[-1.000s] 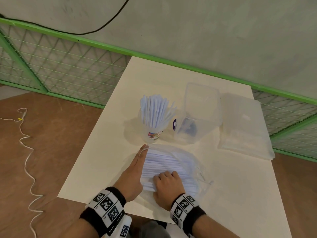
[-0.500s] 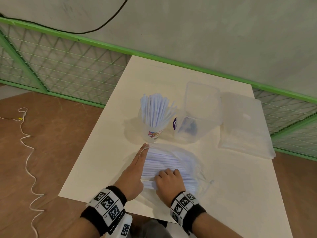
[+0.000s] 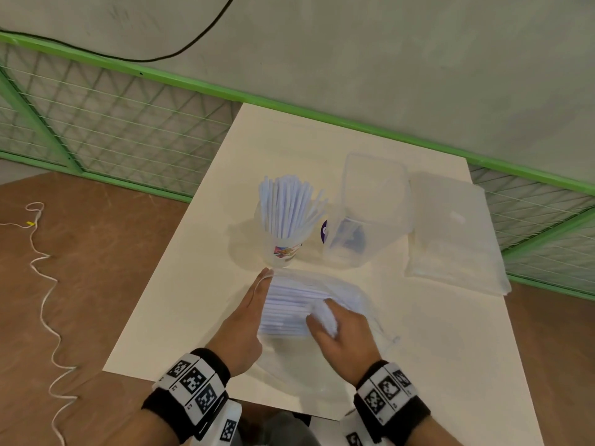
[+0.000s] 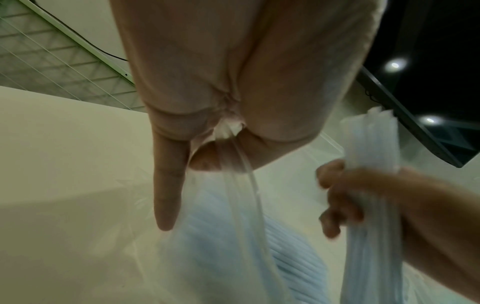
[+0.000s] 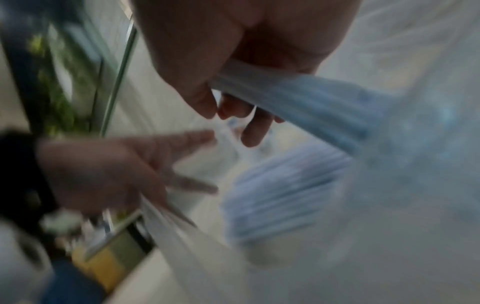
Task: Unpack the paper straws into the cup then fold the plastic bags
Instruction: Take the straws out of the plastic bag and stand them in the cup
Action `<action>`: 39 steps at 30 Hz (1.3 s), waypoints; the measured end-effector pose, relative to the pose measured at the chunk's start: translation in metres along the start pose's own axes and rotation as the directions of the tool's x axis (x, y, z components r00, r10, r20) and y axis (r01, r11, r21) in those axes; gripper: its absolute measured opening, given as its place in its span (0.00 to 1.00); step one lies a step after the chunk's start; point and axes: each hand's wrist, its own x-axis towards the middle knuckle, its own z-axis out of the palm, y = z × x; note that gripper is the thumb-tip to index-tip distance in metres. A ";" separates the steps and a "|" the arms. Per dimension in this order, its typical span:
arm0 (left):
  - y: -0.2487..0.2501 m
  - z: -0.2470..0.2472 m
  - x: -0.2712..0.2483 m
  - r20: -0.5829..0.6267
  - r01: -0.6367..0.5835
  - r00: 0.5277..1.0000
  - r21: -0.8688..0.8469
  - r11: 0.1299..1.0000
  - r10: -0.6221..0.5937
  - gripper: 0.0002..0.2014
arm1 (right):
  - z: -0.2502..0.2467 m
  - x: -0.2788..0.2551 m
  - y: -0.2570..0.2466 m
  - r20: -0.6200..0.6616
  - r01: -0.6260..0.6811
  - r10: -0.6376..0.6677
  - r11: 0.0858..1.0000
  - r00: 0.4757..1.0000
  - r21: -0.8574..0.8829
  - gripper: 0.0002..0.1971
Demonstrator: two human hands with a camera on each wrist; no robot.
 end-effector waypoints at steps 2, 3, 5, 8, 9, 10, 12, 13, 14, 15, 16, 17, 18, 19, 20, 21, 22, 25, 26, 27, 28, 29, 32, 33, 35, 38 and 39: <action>0.000 0.000 0.001 -0.001 0.000 1.000 0.003 1.000 0.000 0.54 | -0.004 -0.006 -0.008 -0.071 -0.122 0.142 0.965 0.987 0.234 0.15; -0.001 0.000 0.002 -0.001 -0.006 1.000 0.007 1.000 0.006 0.54 | -0.005 -0.008 -0.010 -0.061 -0.171 0.197 0.942 0.979 0.290 0.15; -0.002 0.001 0.003 0.001 -0.017 1.000 0.004 1.000 0.017 0.54 | -0.001 -0.012 -0.005 -0.030 -0.210 0.229 0.932 0.973 0.294 0.10; -0.001 0.002 0.003 0.004 -0.014 1.000 -0.003 1.000 0.014 0.54 | -0.002 -0.014 0.006 -0.043 -0.221 0.235 0.952 0.971 0.211 0.11; -0.002 0.002 0.003 0.006 -0.016 1.000 -0.002 1.000 0.016 0.54 | -0.006 -0.013 0.006 -0.053 -0.225 0.241 0.952 0.969 0.208 0.11; -0.002 0.002 0.002 0.009 -0.018 1.000 0.002 1.000 0.018 0.55 | -0.009 -0.013 0.007 -0.062 -0.215 0.233 0.952 0.970 0.217 0.11; -0.002 0.002 0.002 0.011 -0.019 1.000 0.008 1.000 0.018 0.55 | -0.015 -0.012 0.009 -0.059 -0.200 0.214 0.963 0.975 0.182 0.18; -0.002 0.002 0.002 0.011 -0.019 1.000 0.006 1.000 0.019 0.55 | -0.016 -0.012 0.009 -0.044 -0.205 0.213 0.968 0.976 0.144 0.19; -0.002 0.002 0.002 0.013 -0.019 1.000 0.005 1.000 0.019 0.55 | -0.017 -0.011 0.008 -0.024 -0.208 0.212 0.971 0.977 0.122 0.17; -0.003 0.003 0.002 0.015 -0.021 1.000 0.008 1.000 0.021 0.55 | -0.020 -0.010 0.005 -0.007 -0.216 0.219 0.969 0.976 0.118 0.14; -0.003 0.003 0.002 0.017 -0.024 1.000 0.013 1.000 0.024 0.55 | -0.025 -0.007 0.002 -0.010 -0.209 0.213 0.967 0.977 0.144 0.10; -0.003 0.002 0.003 0.018 -0.028 0.999 0.017 0.999 0.028 0.55 | -0.032 -0.002 -0.004 -0.035 -0.199 0.209 0.961 0.977 0.192 0.08; -0.003 0.002 0.003 0.021 -0.028 0.999 0.016 0.999 0.028 0.56 | -0.042 0.004 -0.011 -0.078 -0.177 0.203 0.950 0.976 0.259 0.08; -0.003 0.001 0.003 0.022 -0.023 0.999 0.009 1.000 0.023 0.55 | -0.055 0.013 -0.020 -0.129 -0.139 0.190 0.936 0.973 0.324 0.08; -0.002 0.001 0.002 0.023 -0.015 1.000 0.001 1.000 0.015 0.55 | -0.069 0.023 -0.031 -0.174 -0.086 0.163 0.920 0.971 0.383 0.08; -0.002 0.000 0.002 0.023 -0.008 1.000 -0.005 1.000 0.008 0.55 | -0.082 0.034 -0.043 -0.206 -0.033 0.132 0.905 0.970 0.424 0.08; 0.000 0.000 0.002 0.023 0.000 1.000 -0.009 1.000 0.000 0.54 | -0.095 0.046 -0.055 -0.230 0.016 0.097 0.894 0.968 0.447 0.08; 0.003 -0.001 0.002 0.025 0.023 0.999 -0.016 1.000 -0.023 0.54 | -0.120 0.081 -0.086 -0.273 0.129 -0.015 0.905 0.962 0.405 0.07; 0.004 -0.002 0.001 0.028 0.030 0.999 -0.023 0.999 -0.029 0.54 | -0.124 0.093 -0.094 -0.279 0.155 -0.044 0.908 0.959 0.390 0.07; 0.005 -0.002 0.001 0.031 0.032 0.999 -0.033 0.999 -0.031 0.54 | -0.127 0.105 -0.102 -0.287 0.177 -0.068 0.910 0.955 0.374 0.06; 0.006 -0.003 0.001 0.033 0.032 0.999 -0.041 0.999 -0.031 0.54 | -0.129 0.118 -0.109 -0.296 0.191 -0.085 0.917 0.951 0.351 0.06; 0.006 -0.003 0.000 0.035 0.032 0.999 -0.043 0.999 -0.030 0.54 | -0.129 0.130 -0.114 -0.303 0.197 -0.097 0.926 0.948 0.321 0.06; 0.006 -0.003 -0.001 0.027 0.033 0.999 -0.037 0.999 -0.032 0.54 | -0.123 0.162 -0.118 -0.271 0.176 -0.119 0.964 0.955 0.199 0.05; 0.006 -0.003 -0.001 0.025 0.032 0.999 -0.036 0.999 -0.031 0.53 | -0.117 0.169 -0.116 -0.241 0.150 -0.109 0.976 0.964 0.158 0.05; 0.007 -0.004 -0.001 0.027 0.029 0.999 -0.042 0.999 -0.028 0.53 | -0.101 0.180 -0.109 -0.160 0.090 -0.074 0.991 0.984 0.098 0.06; 0.006 -0.004 -0.001 0.030 0.019 0.999 -0.057 0.998 -0.017 0.53 | -0.078 0.188 -0.098 -0.052 0.042 -0.043 0.999 0.998 -0.014 0.17; 0.006 -0.003 -0.001 0.029 0.016 0.999 -0.056 0.998 -0.015 0.53 | -0.073 0.190 -0.095 -0.044 0.049 -0.051 0.998 0.998 -0.042 0.23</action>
